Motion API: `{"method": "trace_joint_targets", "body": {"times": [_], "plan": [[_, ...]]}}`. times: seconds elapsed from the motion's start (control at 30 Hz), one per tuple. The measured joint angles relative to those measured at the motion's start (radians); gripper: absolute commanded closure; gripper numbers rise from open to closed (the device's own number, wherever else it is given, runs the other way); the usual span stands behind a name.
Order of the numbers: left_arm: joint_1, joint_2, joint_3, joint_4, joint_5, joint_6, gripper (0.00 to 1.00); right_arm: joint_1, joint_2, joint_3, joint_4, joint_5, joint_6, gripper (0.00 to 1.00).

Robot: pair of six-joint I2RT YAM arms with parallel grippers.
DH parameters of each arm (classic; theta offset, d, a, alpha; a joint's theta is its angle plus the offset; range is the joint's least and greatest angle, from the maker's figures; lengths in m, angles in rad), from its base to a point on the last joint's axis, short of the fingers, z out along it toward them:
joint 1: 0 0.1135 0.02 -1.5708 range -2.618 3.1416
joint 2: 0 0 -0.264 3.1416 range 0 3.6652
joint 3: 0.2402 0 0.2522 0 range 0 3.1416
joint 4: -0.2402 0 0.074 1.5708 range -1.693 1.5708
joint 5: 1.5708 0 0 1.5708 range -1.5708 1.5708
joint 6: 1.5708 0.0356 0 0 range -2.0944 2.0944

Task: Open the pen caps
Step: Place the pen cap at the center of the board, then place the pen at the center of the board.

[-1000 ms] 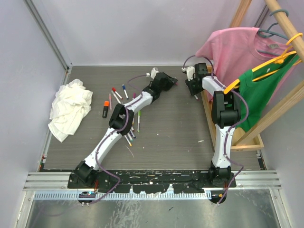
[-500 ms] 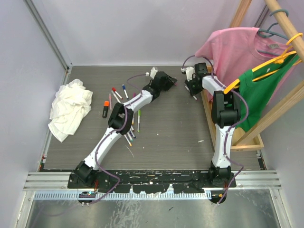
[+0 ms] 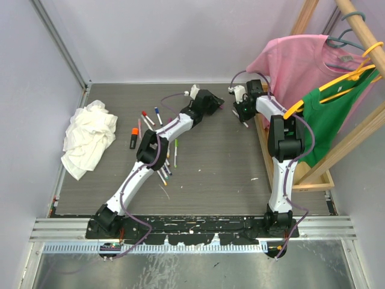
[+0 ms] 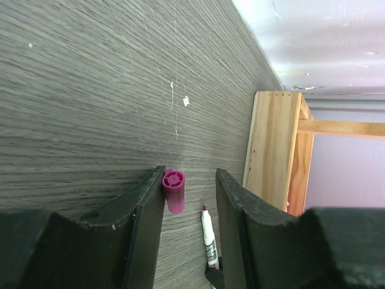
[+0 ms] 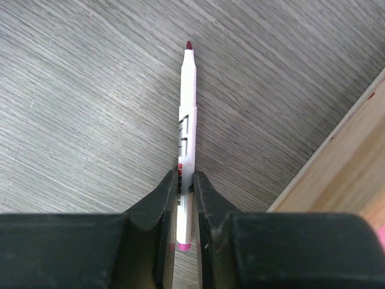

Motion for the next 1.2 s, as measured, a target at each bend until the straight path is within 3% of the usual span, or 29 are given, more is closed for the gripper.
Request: {"method": "trace_joint_targets", "body": {"times": [0.37,1.2], "plan": [[0.004,-0.009,0.034,-0.068,0.002,0.045,0.42,0.000,0.000,0.000,-0.003,-0.007,0.000,0.81],[0.048,-0.012,0.100,-0.160,0.109,0.159,0.25,0.000,0.000,0.002,-0.022,-0.051,0.000,0.81]]}}
